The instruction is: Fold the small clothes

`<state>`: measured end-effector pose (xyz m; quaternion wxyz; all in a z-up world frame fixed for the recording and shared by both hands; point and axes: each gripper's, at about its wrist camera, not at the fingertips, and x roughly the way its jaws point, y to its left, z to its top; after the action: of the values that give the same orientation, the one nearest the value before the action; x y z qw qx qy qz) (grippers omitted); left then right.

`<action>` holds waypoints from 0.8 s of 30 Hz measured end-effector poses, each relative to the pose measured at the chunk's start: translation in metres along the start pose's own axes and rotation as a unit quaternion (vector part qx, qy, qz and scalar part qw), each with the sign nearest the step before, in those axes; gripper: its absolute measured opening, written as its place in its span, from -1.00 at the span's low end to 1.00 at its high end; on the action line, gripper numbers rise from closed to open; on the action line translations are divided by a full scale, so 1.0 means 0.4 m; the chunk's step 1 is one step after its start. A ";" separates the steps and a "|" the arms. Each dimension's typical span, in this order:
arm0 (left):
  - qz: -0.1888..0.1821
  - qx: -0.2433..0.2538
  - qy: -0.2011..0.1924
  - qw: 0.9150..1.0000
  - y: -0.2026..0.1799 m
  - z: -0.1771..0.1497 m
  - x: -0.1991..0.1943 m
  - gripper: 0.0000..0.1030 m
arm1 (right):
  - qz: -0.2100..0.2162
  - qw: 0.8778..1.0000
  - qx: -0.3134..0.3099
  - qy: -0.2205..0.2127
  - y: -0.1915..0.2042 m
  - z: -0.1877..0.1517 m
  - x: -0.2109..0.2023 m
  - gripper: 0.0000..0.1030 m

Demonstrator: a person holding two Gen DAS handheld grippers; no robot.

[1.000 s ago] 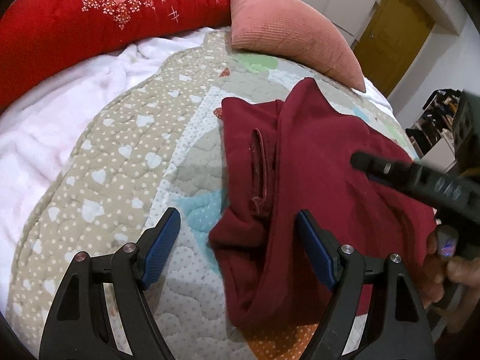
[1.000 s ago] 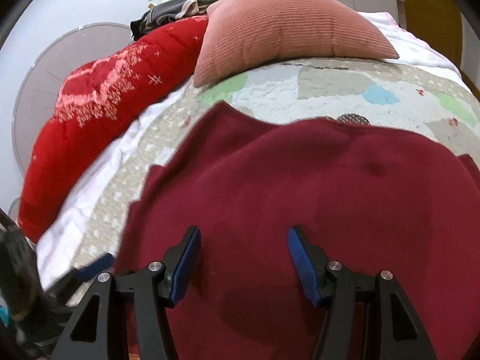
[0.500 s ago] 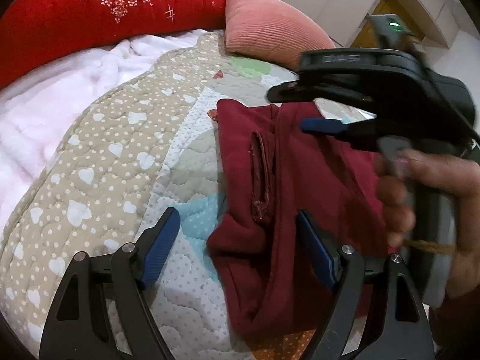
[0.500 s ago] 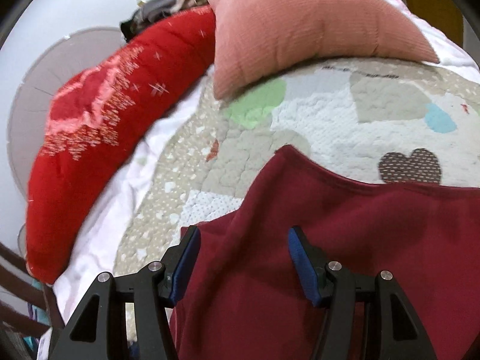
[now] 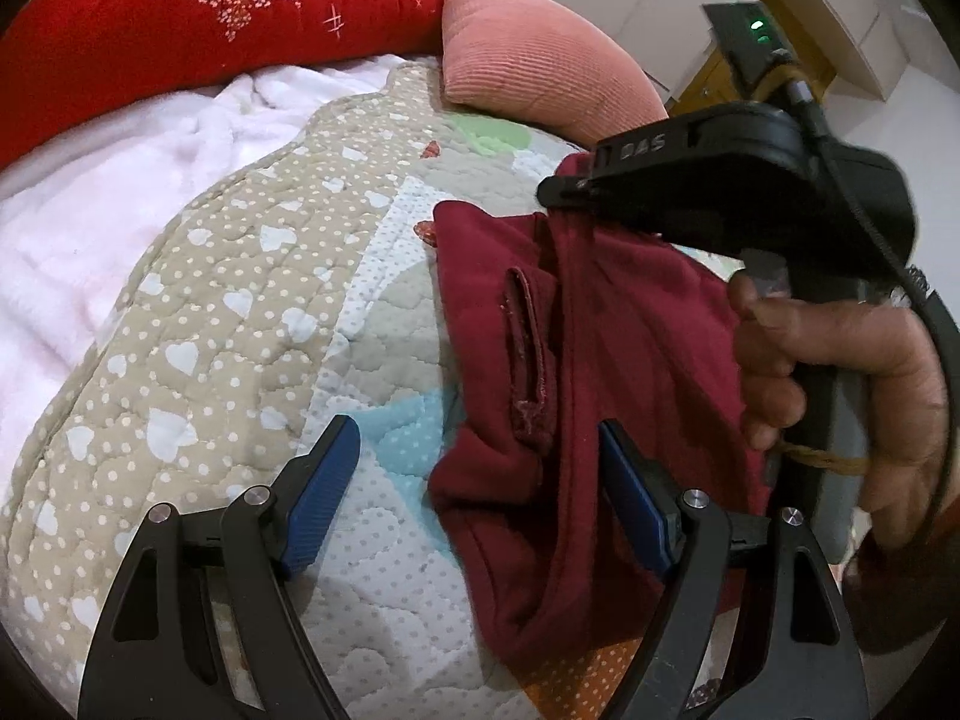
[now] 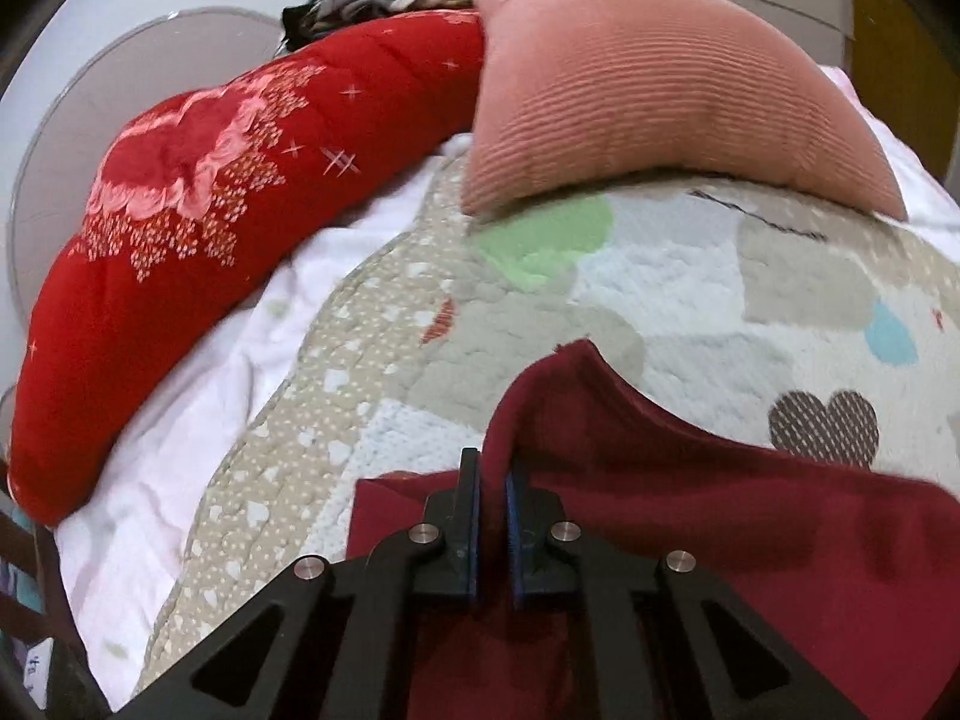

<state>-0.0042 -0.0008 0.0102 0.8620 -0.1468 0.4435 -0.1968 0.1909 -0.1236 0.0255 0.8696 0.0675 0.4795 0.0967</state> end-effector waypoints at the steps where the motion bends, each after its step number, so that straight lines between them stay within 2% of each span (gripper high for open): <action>1: -0.004 -0.004 0.001 1.000 0.003 -0.001 0.000 0.56 | -0.001 1.000 -0.002 0.004 0.004 0.000 0.014 -0.87; 7: -0.003 -0.002 -0.001 1.000 0.005 -0.001 0.003 0.56 | 0.014 1.000 0.021 0.009 -0.012 -0.018 0.066 -0.87; 14: -0.010 -0.006 -0.002 1.000 0.005 -0.006 -0.001 0.56 | 0.028 0.999 0.023 0.002 0.001 -0.016 0.058 -0.87; 18: -0.007 -0.003 -0.001 1.000 0.004 0.001 0.006 0.57 | 0.021 0.999 0.029 0.009 -0.003 -0.032 0.078 -0.85; 20: -0.007 -0.001 -0.001 1.000 0.003 0.000 0.006 0.57 | 0.015 1.000 0.013 0.011 0.014 -0.040 0.056 -0.67; 22: -0.006 -0.001 -0.001 1.000 0.000 -0.001 0.006 0.57 | 0.023 1.000 -0.001 0.021 0.035 -0.053 0.029 -0.04; 24: -0.006 -0.001 -0.002 1.000 0.000 -0.001 0.005 0.57 | 0.036 0.999 -0.002 0.023 0.045 -0.070 0.004 0.02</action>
<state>-0.0036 -0.0020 0.0085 0.8613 -0.1506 0.4415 -0.2011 0.1663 -0.1050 0.0130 0.8544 0.0810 0.4964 0.1303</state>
